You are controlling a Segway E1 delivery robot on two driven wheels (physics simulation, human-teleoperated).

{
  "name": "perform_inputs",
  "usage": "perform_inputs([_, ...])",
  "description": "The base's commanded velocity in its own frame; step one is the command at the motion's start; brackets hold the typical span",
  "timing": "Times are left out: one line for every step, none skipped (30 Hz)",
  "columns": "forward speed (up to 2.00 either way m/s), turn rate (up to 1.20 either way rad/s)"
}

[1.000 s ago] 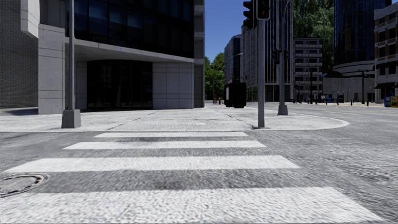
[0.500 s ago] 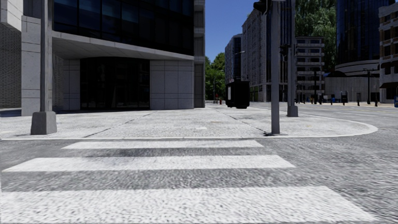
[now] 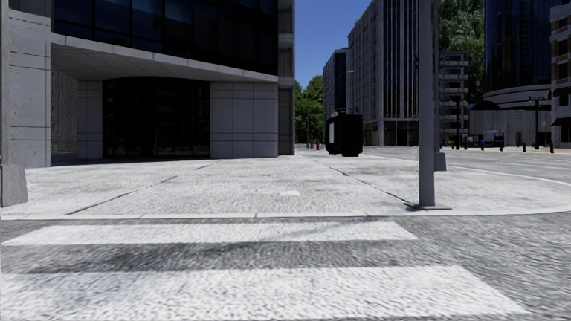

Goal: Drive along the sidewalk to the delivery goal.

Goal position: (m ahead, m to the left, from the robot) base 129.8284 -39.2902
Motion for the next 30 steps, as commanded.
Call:
perform_inputs([2.00,0.00])
perform_inputs([2.00,0.00])
perform_inputs([2.00,0.00])
perform_inputs([2.00,0.00])
perform_inputs([2.00,0.00])
perform_inputs([2.00,0.00])
perform_inputs([2.00,0.00])
perform_inputs([2.00,0.00])
perform_inputs([2.00,0.00])
perform_inputs([2.00,0.00])
perform_inputs([2.00,0.00])
perform_inputs([2.00,0.00])
perform_inputs([2.00,0.00])
perform_inputs([2.00,0.00])
perform_inputs([2.00,0.00])
perform_inputs([2.00,0.00])
perform_inputs([2.00,0.00])
perform_inputs([2.00,0.00])
perform_inputs([2.00,0.00])
perform_inputs([2.00,0.00])
perform_inputs([2.00,0.00])
perform_inputs([2.00,0.00])
perform_inputs([2.00,0.00])
perform_inputs([2.00,0.00])
perform_inputs([2.00,0.00])
perform_inputs([2.00,0.00])
perform_inputs([2.00,0.00])
perform_inputs([2.00,0.00])
perform_inputs([2.00,0.00])
perform_inputs([2.00,0.00])
